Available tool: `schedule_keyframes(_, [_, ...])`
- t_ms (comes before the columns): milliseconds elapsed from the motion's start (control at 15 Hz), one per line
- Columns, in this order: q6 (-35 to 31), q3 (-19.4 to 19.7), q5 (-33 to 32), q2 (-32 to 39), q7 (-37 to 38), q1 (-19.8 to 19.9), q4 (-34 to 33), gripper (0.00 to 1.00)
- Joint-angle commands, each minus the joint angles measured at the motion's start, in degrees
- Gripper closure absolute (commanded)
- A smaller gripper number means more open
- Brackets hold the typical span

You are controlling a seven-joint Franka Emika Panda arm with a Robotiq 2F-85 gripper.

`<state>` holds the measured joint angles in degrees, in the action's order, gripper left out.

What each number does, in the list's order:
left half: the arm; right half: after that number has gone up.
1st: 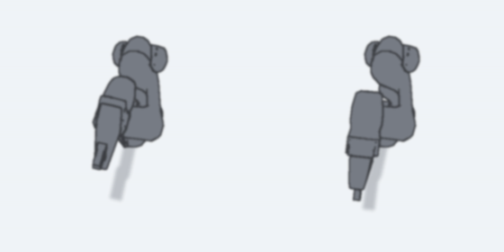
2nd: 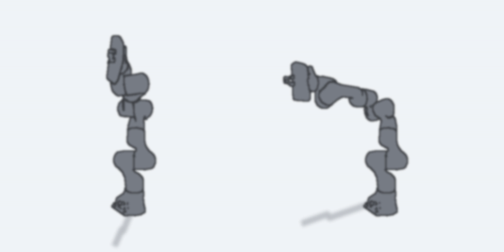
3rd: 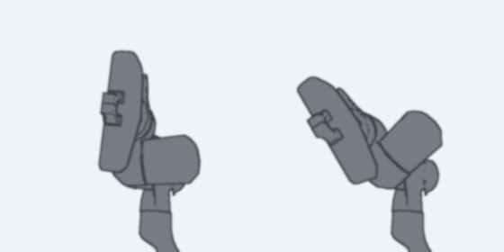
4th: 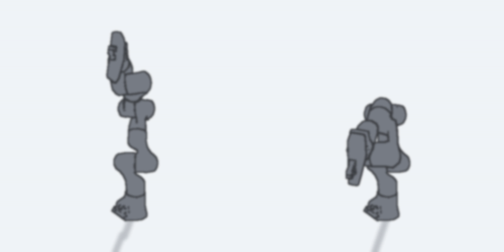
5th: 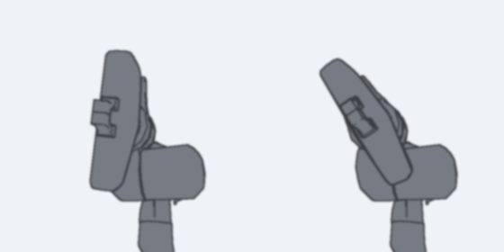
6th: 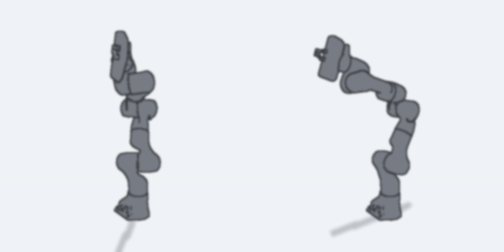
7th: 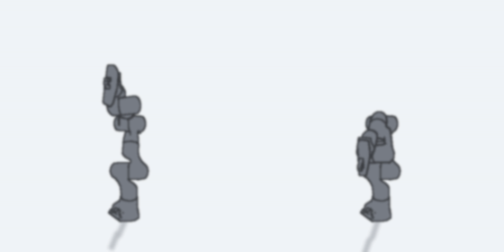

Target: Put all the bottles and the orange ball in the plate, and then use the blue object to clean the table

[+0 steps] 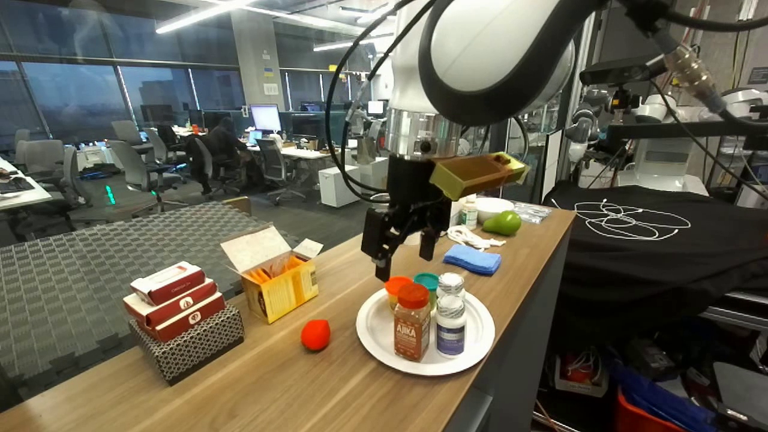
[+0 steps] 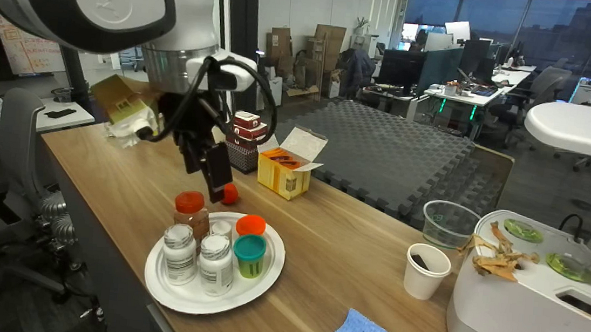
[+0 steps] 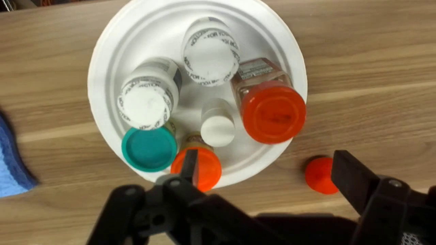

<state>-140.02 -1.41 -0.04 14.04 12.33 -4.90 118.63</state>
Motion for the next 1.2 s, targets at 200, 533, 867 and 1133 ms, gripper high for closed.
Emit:
schedule_keyframes(200, [6.4,-1.1,-3.4,-0.8,1.0,-2.1,-9.1,0.00])
schedule_keyframes(533, [14.8,-2.4,-6.5,5.9,2.0,-5.1,-19.4,0.00])
schedule_keyframes(867, [17.1,-2.2,-8.2,14.9,3.1,-7.8,-27.1,0.00])
schedule_keyframes(1133, [15.5,-2.1,-6.5,21.0,2.1,-8.2,-32.3,0.00])
